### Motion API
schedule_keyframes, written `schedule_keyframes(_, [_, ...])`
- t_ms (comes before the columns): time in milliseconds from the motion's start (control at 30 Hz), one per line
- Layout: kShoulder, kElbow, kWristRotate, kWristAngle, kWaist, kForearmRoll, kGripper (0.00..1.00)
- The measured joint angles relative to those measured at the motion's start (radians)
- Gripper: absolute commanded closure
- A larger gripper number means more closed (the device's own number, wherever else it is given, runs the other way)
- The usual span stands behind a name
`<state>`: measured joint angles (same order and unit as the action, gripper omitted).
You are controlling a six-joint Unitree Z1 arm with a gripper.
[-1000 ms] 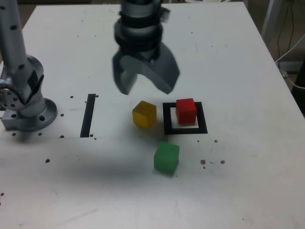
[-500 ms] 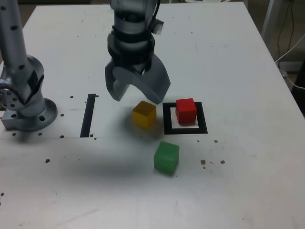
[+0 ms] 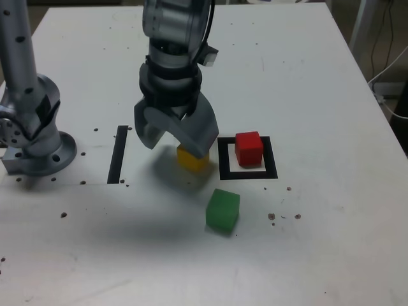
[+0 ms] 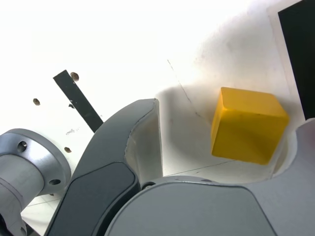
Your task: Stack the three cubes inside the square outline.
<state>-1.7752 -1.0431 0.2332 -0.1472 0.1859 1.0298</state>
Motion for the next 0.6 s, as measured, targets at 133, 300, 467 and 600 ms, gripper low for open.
schedule_keyframes(133, [0.0, 0.002, 0.008, 0.006, 0.01, -0.022, 0.18])
schedule_keyframes(300, [-0.005, 0.005, 0.037, 0.028, 0.013, -0.073, 0.18])
schedule_keyframes(467, [-0.014, 0.009, 0.042, 0.033, 0.013, -0.084, 0.23])
schedule_keyframes(600, [-0.021, 0.01, 0.041, 0.028, 0.013, -0.084, 0.34])
